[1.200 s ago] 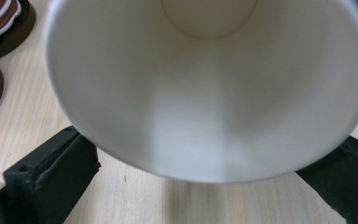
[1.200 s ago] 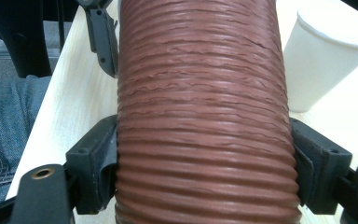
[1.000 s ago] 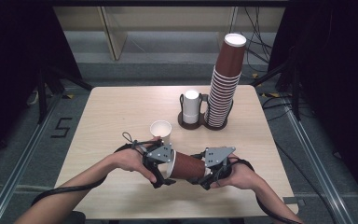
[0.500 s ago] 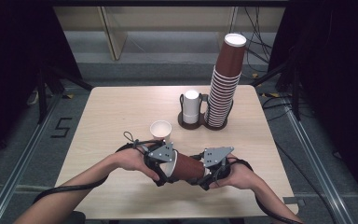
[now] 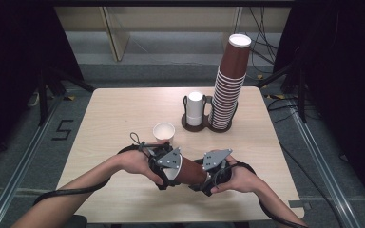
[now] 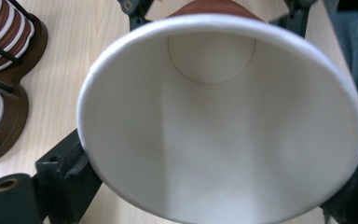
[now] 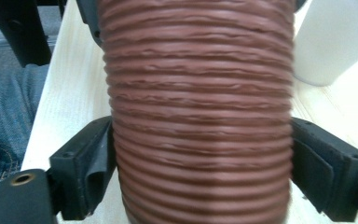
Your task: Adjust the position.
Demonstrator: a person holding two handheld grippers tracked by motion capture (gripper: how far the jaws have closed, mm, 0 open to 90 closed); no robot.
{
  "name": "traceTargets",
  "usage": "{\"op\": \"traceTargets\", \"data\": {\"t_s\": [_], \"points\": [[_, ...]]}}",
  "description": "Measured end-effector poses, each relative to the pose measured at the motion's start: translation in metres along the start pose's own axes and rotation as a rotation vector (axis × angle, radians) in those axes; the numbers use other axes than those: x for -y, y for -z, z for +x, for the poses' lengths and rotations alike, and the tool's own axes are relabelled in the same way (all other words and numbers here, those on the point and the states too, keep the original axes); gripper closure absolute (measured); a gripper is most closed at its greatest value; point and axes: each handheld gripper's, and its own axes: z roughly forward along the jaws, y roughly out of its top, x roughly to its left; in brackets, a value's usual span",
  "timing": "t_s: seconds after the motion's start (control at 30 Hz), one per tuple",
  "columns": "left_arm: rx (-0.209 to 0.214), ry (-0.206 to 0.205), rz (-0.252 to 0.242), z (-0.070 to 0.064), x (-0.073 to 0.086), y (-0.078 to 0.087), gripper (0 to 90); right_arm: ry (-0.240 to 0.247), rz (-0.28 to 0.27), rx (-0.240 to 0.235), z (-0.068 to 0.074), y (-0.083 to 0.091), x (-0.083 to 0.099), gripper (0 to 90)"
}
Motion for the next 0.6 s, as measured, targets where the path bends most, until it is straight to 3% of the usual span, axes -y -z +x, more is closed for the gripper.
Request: {"op": "traceTargets", "data": {"t_s": [0.1,0.2,0.37,0.47,0.5,0.53,0.6], "points": [[-0.016,-0.039,0.063,0.0,-0.004,0.001,9.5,0.015,0.011,0.014,-0.001,-0.001,0.001,12.0],[-0.029,-0.067,0.113,0.001,-0.008,0.001,9.5,-0.008,0.031,0.028,0.0,0.001,0.003,11.7],[-0.029,-0.085,0.174,0.001,-0.014,0.003,9.5,0.006,0.026,0.039,-0.001,0.003,0.004,11.7],[-0.018,-0.075,0.195,0.002,-0.016,0.003,9.2,0.028,0.021,0.059,-0.003,0.004,0.003,12.1],[-0.018,-0.079,0.213,0.003,-0.016,0.003,9.2,-0.009,0.019,0.06,-0.002,0.005,0.004,12.5],[-0.018,-0.079,0.213,0.003,-0.016,0.003,9.1,-0.009,0.019,0.06,-0.002,0.005,0.004,12.5],[-0.02,-0.076,0.236,0.004,-0.017,0.003,9.2,0.018,0.011,0.075,-0.003,0.005,0.003,13.1]]}}
